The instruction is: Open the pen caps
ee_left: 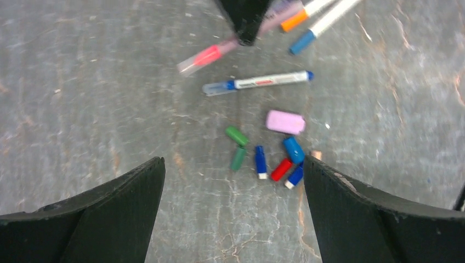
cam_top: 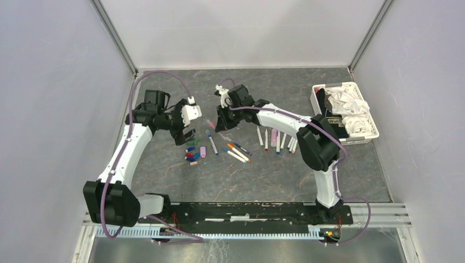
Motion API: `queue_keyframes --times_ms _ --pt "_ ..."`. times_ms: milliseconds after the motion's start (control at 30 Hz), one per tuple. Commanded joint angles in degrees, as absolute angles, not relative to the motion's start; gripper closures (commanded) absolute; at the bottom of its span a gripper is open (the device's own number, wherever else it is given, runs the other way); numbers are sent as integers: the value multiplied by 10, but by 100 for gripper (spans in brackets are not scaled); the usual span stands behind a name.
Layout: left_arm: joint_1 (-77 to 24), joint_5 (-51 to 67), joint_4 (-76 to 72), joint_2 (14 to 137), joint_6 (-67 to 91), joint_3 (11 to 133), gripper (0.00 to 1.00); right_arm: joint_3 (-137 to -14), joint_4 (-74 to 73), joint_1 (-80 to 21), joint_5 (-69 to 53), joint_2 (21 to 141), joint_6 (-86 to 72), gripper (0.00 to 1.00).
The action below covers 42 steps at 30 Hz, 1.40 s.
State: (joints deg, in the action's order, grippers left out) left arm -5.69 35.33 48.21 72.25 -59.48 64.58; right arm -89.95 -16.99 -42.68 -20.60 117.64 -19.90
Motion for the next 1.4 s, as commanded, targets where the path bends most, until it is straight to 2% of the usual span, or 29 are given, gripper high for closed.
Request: queue_keyframes --times_ms 0,100,200,467,800,833,867,900,1000,1100,1133,1167,1267,1300,1367 --pt "-59 418 529 695 -759 608 0 -880 -140 -426 -430 1137 -200 100" --pt "-79 414 545 698 -797 604 0 -869 -142 -428 -527 1139 -192 100" --pt "-96 404 548 705 -813 607 3 -869 -165 -431 -563 1144 -167 100" --pt "-139 360 584 754 -862 611 21 -891 -183 -448 -619 1164 -152 100" --pt "-175 311 586 751 -882 598 73 -903 -192 -449 -637 1173 -145 100" --pt "-177 306 586 751 -883 598 80 -903 -197 -449 -631 1175 -143 94" --pt "-177 304 586 751 -883 598 90 -903 -200 -449 -623 1178 -144 80" --pt "-177 306 584 750 -879 599 97 -904 -200 -449 -616 1182 -148 71" --pt "-179 316 582 747 -870 604 98 -908 -182 -457 -610 1198 -169 60" --pt "-181 325 582 748 -856 613 98 -920 -164 -467 -613 1210 -188 58" --pt "-181 325 581 749 -851 615 98 -923 -161 -469 -614 1212 -190 59" --pt "-181 324 581 750 -848 616 98 -925 -160 -469 -611 1213 -192 64" --pt "-181 301 575 753 -847 609 98 -910 -166 -469 -579 1206 -189 94" --pt "-181 287 568 754 -848 604 98 -904 -171 -469 -572 1202 -184 100" --pt "-176 262 542 750 -850 592 98 -885 -192 -467 -559 1191 -162 100"
